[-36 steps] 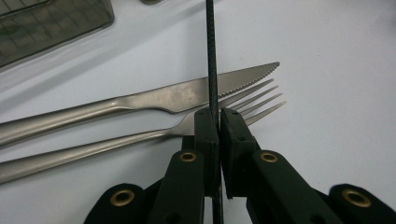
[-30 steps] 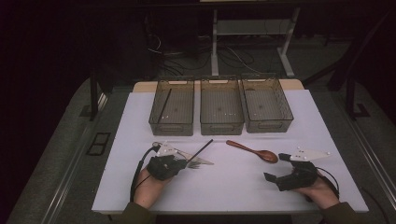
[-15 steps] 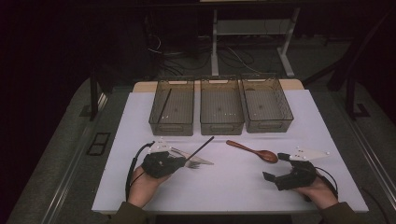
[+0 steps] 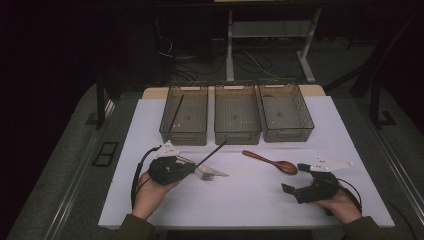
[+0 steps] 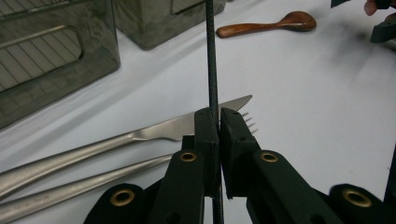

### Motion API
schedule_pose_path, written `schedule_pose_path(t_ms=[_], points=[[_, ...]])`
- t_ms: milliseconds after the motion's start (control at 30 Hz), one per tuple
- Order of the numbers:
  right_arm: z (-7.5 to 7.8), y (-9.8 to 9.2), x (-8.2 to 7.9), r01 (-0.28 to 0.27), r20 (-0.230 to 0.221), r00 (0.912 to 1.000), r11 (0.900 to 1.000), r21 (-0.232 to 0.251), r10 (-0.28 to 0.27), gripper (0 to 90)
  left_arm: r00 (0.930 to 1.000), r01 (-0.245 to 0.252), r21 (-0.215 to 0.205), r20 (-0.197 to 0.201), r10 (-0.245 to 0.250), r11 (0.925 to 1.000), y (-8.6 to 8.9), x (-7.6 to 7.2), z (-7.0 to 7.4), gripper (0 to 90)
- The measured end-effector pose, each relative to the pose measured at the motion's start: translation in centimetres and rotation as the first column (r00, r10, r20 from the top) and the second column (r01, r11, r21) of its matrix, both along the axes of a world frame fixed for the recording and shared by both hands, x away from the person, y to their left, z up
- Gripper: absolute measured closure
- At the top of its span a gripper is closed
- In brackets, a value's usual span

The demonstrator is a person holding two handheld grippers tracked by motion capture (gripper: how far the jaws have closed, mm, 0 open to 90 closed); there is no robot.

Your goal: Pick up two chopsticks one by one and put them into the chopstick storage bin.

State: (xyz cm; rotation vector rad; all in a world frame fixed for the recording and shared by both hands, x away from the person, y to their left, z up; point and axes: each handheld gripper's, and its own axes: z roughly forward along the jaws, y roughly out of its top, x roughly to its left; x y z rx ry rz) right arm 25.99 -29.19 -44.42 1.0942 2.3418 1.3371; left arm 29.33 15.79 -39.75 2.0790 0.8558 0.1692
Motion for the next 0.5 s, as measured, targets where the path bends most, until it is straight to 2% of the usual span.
schedule_pose_path(t_ms=[500], points=[[-0.1, 0.0, 0.1, 0.003, -0.003, 1.0000, 1.000, -0.002, -0.003, 1.1, 0.9995, -0.016, -0.020, 0.026, 0.016, 0.9997, 0.4, 1.1, 1.7, 85.2]])
